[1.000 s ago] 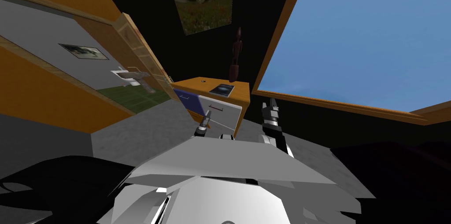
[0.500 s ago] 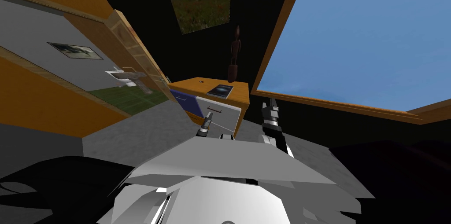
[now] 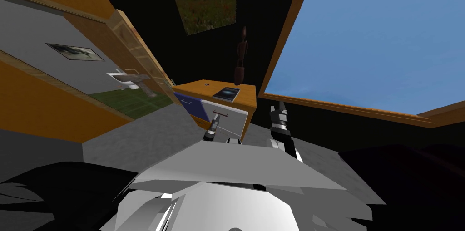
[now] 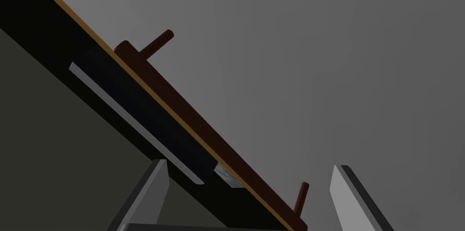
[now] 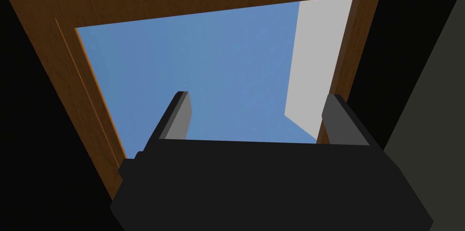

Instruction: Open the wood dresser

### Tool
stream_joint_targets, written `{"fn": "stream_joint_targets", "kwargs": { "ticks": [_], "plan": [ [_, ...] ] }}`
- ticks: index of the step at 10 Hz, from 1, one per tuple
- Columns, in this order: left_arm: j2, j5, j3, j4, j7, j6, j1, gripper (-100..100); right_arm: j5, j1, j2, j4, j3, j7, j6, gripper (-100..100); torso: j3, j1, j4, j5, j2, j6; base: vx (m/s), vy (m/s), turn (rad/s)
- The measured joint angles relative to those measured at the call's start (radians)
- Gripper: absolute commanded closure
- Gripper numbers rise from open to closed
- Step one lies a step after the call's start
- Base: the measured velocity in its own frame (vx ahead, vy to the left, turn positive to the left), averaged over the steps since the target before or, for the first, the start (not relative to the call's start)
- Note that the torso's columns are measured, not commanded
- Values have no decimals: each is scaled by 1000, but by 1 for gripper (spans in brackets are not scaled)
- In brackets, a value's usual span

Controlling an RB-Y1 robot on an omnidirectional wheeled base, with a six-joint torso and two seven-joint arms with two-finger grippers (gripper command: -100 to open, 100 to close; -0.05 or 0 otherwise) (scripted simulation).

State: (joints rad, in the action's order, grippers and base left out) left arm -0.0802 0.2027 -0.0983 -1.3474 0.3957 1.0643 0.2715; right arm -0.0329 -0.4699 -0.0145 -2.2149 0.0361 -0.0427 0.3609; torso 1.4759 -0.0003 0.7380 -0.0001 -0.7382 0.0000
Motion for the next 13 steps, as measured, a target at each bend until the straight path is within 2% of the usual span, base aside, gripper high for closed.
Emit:
{"fn": "stream_joint_targets", "kwargs": {
  "ticks": [2, 3, 7, 8, 11, 13],
  "plan": [
    [-5, -1, 4, -23, -10, -39, -19, -100, 0, 0, 0, 0, 0, 0, 0, 0, 0, 0, 0, 0, 0, 0, -7, -14, 1],
    [-6, -2, 5, -24, -12, -44, -20, 100, 0, 0, 0, 0, 0, 0, 0, 0, 0, 1, 0, 0, 0, 0, 5, 8, -2],
    [-2, -1, -1, 13, 2, 25, 17, 100, 0, 0, 0, 0, 0, 0, 0, 0, 0, 0, 0, 0, 0, 0, 7, 15, -1],
    [-2, -1, -1, 14, 3, 30, 18, -100, 0, 0, 0, 0, 0, 0, 0, 0, 0, 0, 0, 0, 0, 0, -10, -9, 1],
    [-32, -2, -2, -13, -5, 3, 6, -100, 0, 0, 0, 0, 0, 0, 0, 0, -2, -3, 1, -1, -3, 0, -64, -72, 5],
    [-11, -2, -4, -25, -9, -24, 0, -100, 0, 0, 0, 0, 0, 0, 0, 0, 0, 0, 0, 0, 1, 0, -39, -53, 1]
  ]
}}
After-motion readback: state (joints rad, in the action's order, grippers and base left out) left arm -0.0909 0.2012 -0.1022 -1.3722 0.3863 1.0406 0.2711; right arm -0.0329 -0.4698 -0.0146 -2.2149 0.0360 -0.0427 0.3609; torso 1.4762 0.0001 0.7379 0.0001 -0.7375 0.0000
